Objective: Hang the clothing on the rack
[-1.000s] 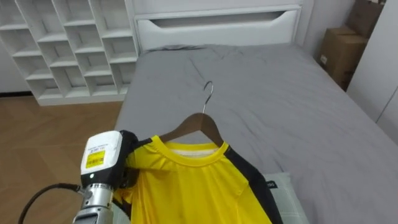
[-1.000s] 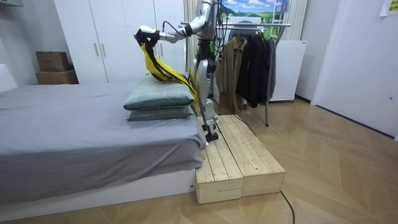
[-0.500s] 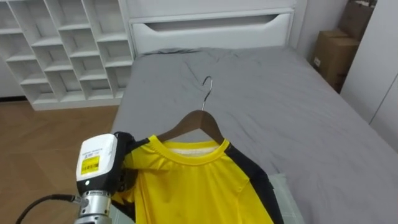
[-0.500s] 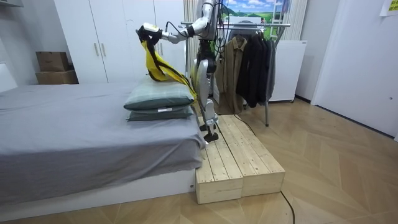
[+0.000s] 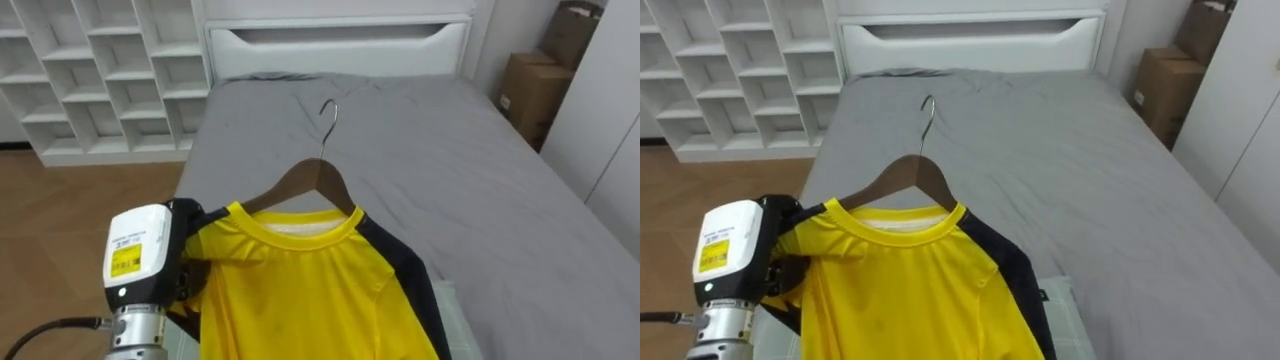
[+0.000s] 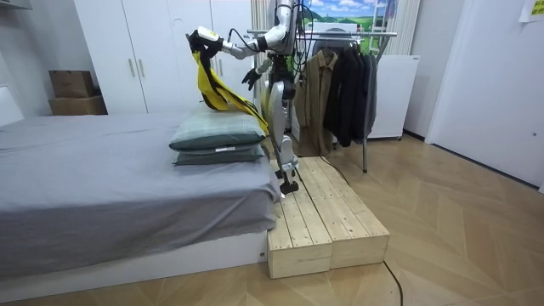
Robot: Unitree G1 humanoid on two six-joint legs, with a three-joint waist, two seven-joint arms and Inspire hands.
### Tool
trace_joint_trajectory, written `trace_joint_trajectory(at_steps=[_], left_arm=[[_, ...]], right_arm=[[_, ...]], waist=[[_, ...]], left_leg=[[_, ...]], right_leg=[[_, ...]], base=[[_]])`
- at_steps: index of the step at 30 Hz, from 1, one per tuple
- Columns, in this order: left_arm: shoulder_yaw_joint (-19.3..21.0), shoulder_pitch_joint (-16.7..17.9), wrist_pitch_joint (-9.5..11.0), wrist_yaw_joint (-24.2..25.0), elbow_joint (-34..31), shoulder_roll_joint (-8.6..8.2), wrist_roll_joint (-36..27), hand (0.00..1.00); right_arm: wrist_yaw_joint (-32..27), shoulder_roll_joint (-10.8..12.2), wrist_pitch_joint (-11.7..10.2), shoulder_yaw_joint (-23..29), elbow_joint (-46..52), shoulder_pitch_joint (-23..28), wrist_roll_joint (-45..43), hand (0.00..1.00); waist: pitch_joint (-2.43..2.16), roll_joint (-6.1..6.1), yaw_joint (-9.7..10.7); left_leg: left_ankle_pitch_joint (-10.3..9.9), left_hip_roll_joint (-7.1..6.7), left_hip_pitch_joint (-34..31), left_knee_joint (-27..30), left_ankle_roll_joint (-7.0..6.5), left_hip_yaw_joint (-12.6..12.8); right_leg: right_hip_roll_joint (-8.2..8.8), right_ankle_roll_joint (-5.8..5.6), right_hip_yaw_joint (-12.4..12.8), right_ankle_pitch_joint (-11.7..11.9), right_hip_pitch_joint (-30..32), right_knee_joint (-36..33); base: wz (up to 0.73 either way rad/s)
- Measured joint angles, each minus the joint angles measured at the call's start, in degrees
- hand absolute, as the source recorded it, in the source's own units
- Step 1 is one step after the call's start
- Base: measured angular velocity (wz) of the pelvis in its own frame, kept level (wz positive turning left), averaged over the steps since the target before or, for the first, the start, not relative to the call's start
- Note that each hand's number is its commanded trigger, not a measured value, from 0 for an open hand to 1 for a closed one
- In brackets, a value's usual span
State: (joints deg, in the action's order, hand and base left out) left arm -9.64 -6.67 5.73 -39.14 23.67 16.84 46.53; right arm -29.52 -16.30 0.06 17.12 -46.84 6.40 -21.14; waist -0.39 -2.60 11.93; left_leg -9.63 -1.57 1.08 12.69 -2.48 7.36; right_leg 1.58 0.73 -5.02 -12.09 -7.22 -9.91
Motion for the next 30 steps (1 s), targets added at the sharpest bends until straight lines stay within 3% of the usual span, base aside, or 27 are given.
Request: trace_joint_trajectory(at_steps=[2, 11, 14, 20, 26, 30], left_arm=[[0.5, 0.2, -0.6, 0.9, -0.5, -0.01, 0.3, 1.00], [2.8, 0.2, -3.2, 4.2, -3.7, -0.01, 0.3, 1.00], [2.7, 0.2, -3.2, 4.9, -5.0, -0.38, 0.4, 1.00], [2.5, 0.6, -3.7, 5.1, -5.0, -0.92, 0.3, 1.00], [2.6, 0.5, -5.0, 6.7, -5.0, -1.79, 0.3, 1.00], [2.7, 0.5, -5.2, 7.3, -5.0, -2.39, 0.3, 1.00]], right_arm=[[-0.4, 0.0, 0.0, 0.0, 5.8, 0.1, -3.2, 0.00], [-0.5, 0.1, 0.0, 0.2, 25.0, 0.3, -12.8, 0.00], [-0.4, -0.1, 0.0, -0.3, 30.8, 0.1, -16.1, 0.00], [0.7, -0.1, 0.1, -3.6, 34.8, -0.9, -17.4, 0.00], [4.5, -0.1, 1.3, -5.3, 37.6, -3.5, -17.7, 0.00], [4.6, -0.2, 1.3, -7.1, 39.5, -5.2, -17.9, 0.00]], waist=[[0.21, -0.30, -0.3], [0.24, -0.38, -1.6], [0.21, -0.32, -2.5], [0.30, -0.07, -2.8], [0.30, 1.17, -4.1], [0.37, 1.37, -4.6]], left_leg=[[0.0, 0.05, -0.4, 0.0, 0.01, 0.0], [0.0, -0.02, -0.4, -0.1, -0.02, 0.6], [0.0, 0.21, -0.3, -0.4, -0.02, 1.0], [0.0, 0.39, -0.1, -0.5, -0.02, 1.9], [0.0, 0.78, 0.3, -1.0, -0.04, 2.5], [0.0, 0.78, 0.2, -1.0, -0.03, 2.7]], right_leg=[[-0.07, 0.04, 0.2, 0.0, 0.4, 0.0], [0.10, -0.13, 0.5, 0.1, 0.7, 0.1], [-0.07, -0.01, 1.1, 0.2, 0.9, 0.0], [-0.12, 0.05, 1.7, 0.5, 0.7, -0.1], [-0.12, -0.04, 2.3, 0.5, 1.2, -0.8], [-0.24, -0.04, 2.5, 0.5, 1.6, -0.9]], base=[[0.00], [-0.02], [-0.13], [-0.06], [-0.07], [-0.03]])
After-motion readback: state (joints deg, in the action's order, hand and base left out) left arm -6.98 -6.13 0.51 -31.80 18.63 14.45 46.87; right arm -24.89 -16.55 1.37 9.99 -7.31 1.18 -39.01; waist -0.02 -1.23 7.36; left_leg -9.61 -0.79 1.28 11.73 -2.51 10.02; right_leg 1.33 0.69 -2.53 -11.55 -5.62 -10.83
